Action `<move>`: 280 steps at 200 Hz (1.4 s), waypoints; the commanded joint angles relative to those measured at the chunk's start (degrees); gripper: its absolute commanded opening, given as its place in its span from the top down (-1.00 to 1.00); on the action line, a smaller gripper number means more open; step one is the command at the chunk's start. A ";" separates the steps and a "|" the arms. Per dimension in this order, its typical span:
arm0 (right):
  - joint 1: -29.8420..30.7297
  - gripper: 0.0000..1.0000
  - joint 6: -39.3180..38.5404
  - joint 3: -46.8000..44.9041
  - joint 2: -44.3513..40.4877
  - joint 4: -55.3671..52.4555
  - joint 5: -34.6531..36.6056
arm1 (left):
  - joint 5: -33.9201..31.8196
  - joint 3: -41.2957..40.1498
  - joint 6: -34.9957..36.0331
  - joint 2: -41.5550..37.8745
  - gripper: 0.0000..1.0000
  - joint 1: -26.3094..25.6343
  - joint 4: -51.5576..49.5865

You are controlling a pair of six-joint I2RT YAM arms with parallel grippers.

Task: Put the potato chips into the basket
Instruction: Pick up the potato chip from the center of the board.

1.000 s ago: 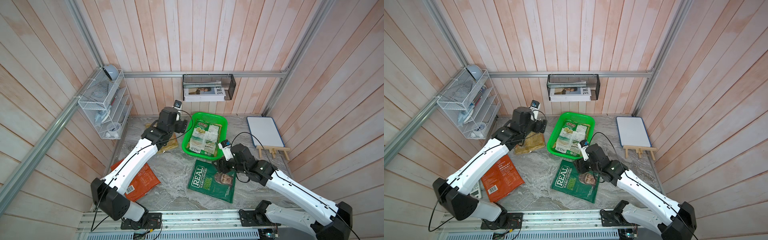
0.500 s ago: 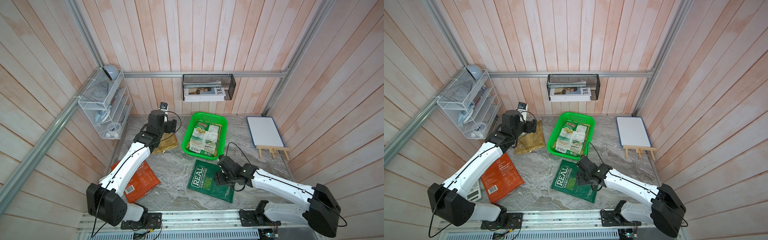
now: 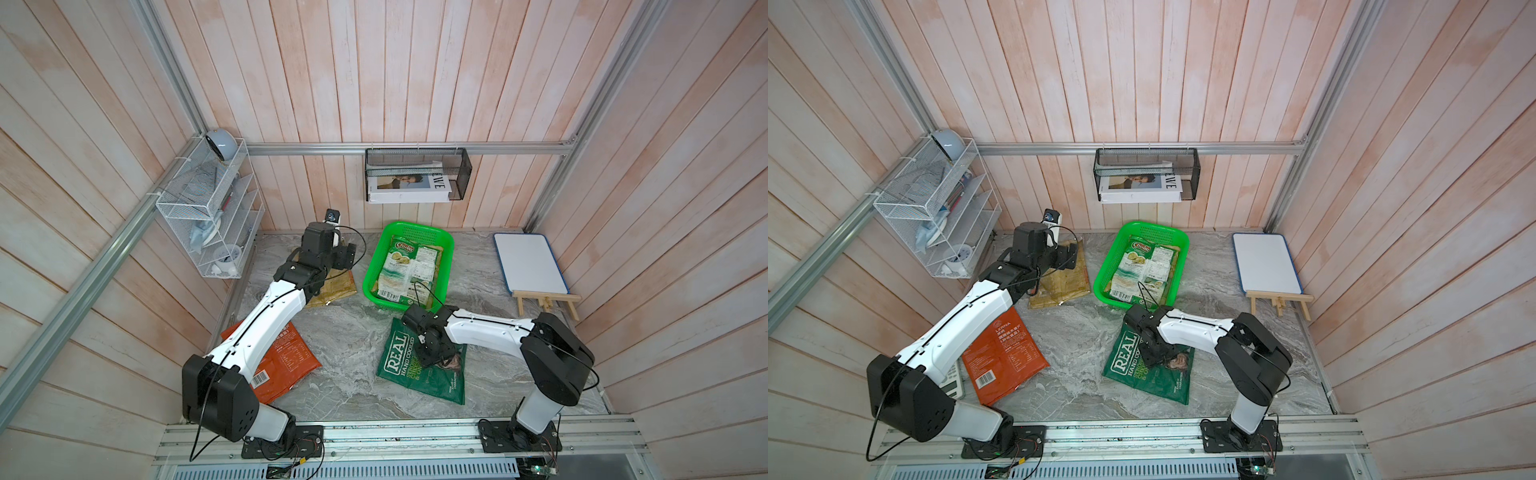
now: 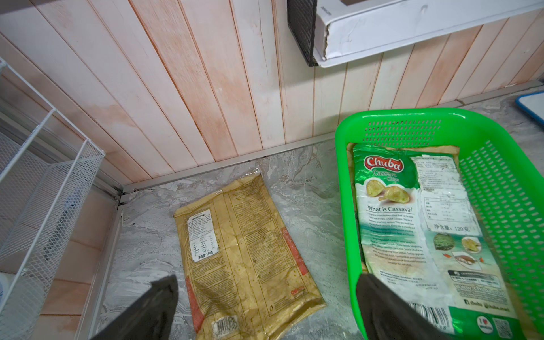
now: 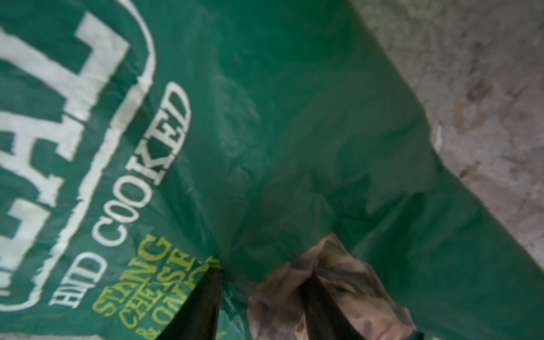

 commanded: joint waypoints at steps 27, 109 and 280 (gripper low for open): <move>0.09 0.27 -1.11 -6.72 -5.31 -1.63 -1.15 | 2.55 0.78 -1.99 0.45 -1.00 -0.59 1.22; 0.10 0.07 1.64 -11.79 -12.60 2.63 -0.03 | 5.31 1.78 -3.00 0.49 -1.00 -0.59 2.24; 0.62 1.00 4.33 -16.45 -39.55 -7.81 -3.51 | 0.88 -5.85 4.22 -6.21 -1.00 -1.26 9.43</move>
